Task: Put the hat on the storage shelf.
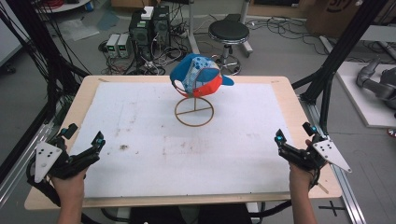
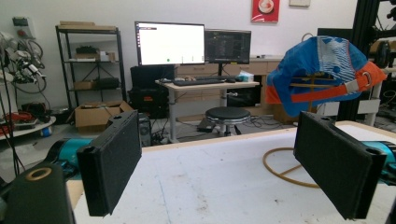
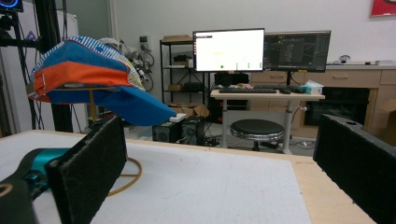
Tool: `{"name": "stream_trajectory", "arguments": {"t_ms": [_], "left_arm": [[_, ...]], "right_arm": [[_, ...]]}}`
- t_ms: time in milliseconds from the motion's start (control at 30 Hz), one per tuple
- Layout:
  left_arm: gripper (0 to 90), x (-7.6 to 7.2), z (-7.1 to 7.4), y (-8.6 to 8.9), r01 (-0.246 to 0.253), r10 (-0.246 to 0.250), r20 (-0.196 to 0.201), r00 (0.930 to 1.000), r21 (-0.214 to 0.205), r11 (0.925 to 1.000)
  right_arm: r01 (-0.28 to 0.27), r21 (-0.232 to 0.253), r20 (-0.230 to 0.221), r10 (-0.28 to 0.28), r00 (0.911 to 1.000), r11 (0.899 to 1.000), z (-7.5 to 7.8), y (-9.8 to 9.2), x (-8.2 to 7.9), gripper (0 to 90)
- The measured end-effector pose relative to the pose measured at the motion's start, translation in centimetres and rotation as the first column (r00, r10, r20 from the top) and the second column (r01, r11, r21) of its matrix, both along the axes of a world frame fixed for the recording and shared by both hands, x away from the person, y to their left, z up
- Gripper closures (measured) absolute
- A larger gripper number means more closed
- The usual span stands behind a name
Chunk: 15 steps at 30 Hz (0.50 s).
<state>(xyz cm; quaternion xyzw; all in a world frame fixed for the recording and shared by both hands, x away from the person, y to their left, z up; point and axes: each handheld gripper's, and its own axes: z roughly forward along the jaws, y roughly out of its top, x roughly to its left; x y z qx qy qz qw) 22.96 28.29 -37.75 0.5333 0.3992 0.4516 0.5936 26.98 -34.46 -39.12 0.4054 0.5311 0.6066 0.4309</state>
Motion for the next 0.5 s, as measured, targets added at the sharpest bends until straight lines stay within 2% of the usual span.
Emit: {"name": "stream_trajectory", "arguments": {"t_ms": [200,500], "left_arm": [[15.7,-0.11,-0.06,0.26,-0.009,0.009,-0.002,1.0000,-0.003,1.0000],[15.6,-0.07,-0.21,0.36,-0.013,0.013,-0.005,0.9999,0.001,0.9999]], "right_arm": [[-0.006,-0.019,0.002,0.006,1.0000,1.000,-0.02,0.29,-0.07,2.5],[0.000,-0.021,0.000,0.000,1.0000,1.000,-0.01,0.31,-0.13,2.5]]}}
